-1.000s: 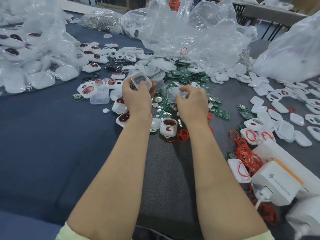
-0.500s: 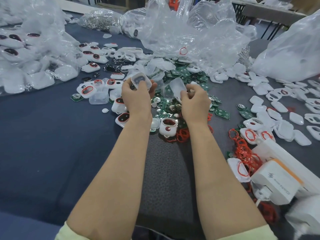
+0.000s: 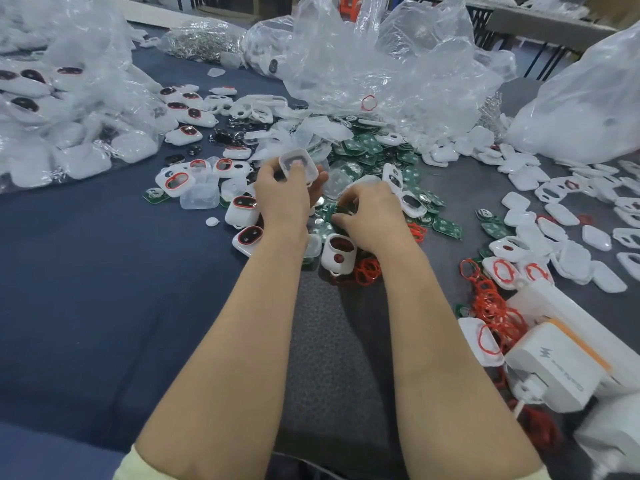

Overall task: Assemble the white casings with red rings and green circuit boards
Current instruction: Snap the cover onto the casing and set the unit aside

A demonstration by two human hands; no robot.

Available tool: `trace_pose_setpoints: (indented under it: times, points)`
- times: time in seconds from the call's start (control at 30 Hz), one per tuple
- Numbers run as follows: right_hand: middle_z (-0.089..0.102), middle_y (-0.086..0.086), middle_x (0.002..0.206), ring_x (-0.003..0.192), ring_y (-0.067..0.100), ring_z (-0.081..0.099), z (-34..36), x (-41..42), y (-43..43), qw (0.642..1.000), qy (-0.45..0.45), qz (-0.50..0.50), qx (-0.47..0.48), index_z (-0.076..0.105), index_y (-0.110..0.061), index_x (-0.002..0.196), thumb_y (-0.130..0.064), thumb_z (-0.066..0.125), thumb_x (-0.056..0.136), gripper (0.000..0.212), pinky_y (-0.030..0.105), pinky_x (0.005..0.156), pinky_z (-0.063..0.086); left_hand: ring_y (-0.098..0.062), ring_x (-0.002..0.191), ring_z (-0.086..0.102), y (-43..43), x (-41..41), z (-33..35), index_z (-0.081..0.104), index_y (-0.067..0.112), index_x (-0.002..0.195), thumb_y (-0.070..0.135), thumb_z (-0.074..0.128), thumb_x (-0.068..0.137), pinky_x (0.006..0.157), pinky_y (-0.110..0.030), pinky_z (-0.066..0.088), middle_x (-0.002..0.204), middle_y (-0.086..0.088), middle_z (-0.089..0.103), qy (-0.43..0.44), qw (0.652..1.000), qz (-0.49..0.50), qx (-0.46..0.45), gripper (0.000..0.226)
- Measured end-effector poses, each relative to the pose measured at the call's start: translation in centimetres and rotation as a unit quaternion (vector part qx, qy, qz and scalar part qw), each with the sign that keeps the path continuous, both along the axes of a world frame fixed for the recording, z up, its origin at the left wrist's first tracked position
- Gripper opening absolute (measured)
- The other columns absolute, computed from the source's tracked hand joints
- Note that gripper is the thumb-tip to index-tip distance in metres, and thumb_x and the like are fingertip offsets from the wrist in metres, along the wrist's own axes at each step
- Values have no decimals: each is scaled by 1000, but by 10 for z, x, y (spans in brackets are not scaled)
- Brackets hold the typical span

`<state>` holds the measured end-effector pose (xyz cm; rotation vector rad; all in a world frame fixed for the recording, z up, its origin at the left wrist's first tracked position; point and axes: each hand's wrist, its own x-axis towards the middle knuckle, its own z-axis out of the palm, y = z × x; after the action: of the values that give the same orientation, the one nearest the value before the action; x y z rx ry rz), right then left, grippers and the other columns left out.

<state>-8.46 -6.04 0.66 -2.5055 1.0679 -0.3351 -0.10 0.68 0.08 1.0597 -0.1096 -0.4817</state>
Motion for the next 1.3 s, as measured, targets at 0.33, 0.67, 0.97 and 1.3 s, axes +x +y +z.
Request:
trace_pose_setpoints:
  times: [0.33, 0.67, 0.97, 1.3]
  points:
    - [56, -10, 80, 78, 11, 56, 6, -8, -1, 946, -300, -87, 91, 56, -18, 118, -15, 59, 90, 29, 24, 74, 45, -21, 91, 70, -2, -4, 1, 51, 15, 113, 9, 51, 97, 59, -20, 56, 116, -15, 64, -74, 994, -53, 62, 17]
    - [61, 2, 75, 47, 2, 58, 3, -7, -11, 827, -471, -170, 257, 55, -15, 85, -10, 57, 92, 9, 17, 47, 45, -14, 86, 60, -3, -11, 7, 59, 12, 102, 17, 56, 96, 84, -30, 52, 97, -4, 65, -79, 975, -195, 75, 8]
    - [58, -2, 66, 55, 7, 47, 6, -12, -16, 791, -438, -96, 416, 63, -13, 77, -6, 63, 89, 14, 16, 49, 43, -19, 86, 56, -2, -11, 4, 61, 8, 93, 9, 55, 96, 96, -40, 47, 85, -4, 61, -126, 969, -197, 78, 7]
    - [62, 0, 56, 49, 5, 58, 8, -19, -22, 683, -468, -52, 558, 59, -8, 73, 1, 56, 91, 20, 14, 54, 51, -1, 72, 60, 0, -6, -1, 64, 17, 90, 8, 54, 96, 77, -20, 47, 78, 8, 67, -180, 961, -209, 19, 15]
